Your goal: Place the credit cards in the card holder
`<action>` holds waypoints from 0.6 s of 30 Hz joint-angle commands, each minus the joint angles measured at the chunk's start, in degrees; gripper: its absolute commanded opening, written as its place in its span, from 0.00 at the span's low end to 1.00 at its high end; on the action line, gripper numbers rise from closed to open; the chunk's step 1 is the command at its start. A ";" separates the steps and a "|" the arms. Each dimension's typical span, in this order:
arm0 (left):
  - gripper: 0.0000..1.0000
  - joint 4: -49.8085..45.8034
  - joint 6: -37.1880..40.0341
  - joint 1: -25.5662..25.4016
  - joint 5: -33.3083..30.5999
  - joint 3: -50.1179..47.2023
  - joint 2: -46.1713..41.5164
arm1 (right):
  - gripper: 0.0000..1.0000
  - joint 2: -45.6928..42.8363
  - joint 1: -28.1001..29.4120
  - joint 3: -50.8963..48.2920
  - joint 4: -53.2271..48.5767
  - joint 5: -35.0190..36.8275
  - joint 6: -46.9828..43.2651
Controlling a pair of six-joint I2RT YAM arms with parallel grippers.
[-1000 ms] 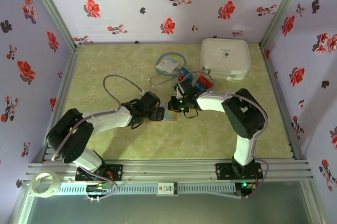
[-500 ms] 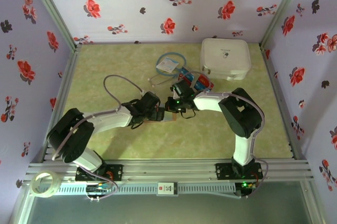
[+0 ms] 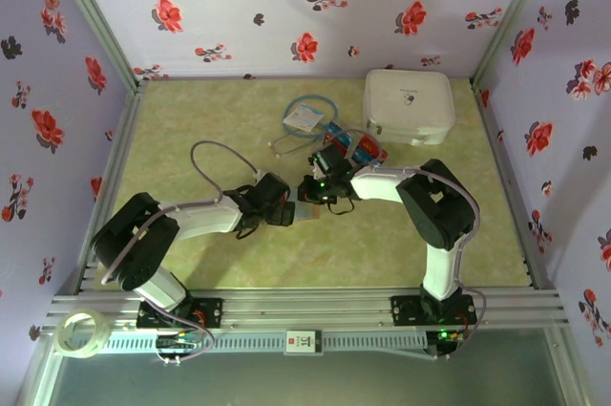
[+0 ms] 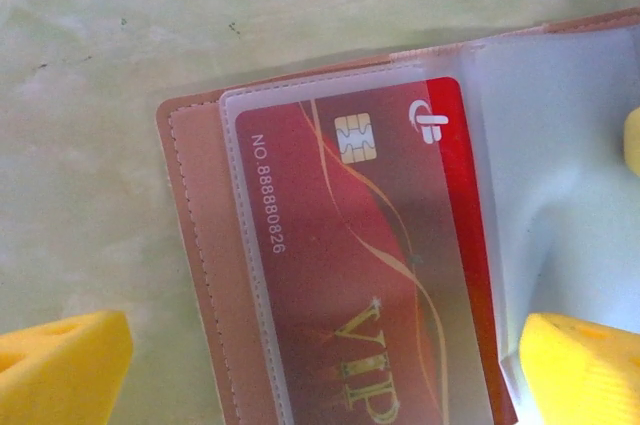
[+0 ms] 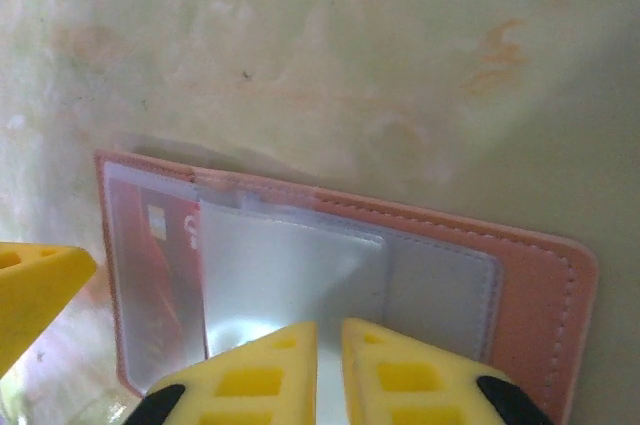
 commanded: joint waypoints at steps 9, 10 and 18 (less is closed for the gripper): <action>1.00 1.15 -0.10 -0.39 -1.94 -2.15 0.81 | 0.38 -6.50 -0.91 -4.05 1.47 2.50 2.52; 1.00 1.21 -0.06 -0.37 -1.94 -2.24 0.78 | 0.38 -6.13 -0.93 -4.24 1.93 2.42 2.84; 1.00 1.33 -0.02 -0.41 -1.99 -2.38 0.60 | 0.38 -3.72 -0.92 -4.10 4.93 0.36 4.65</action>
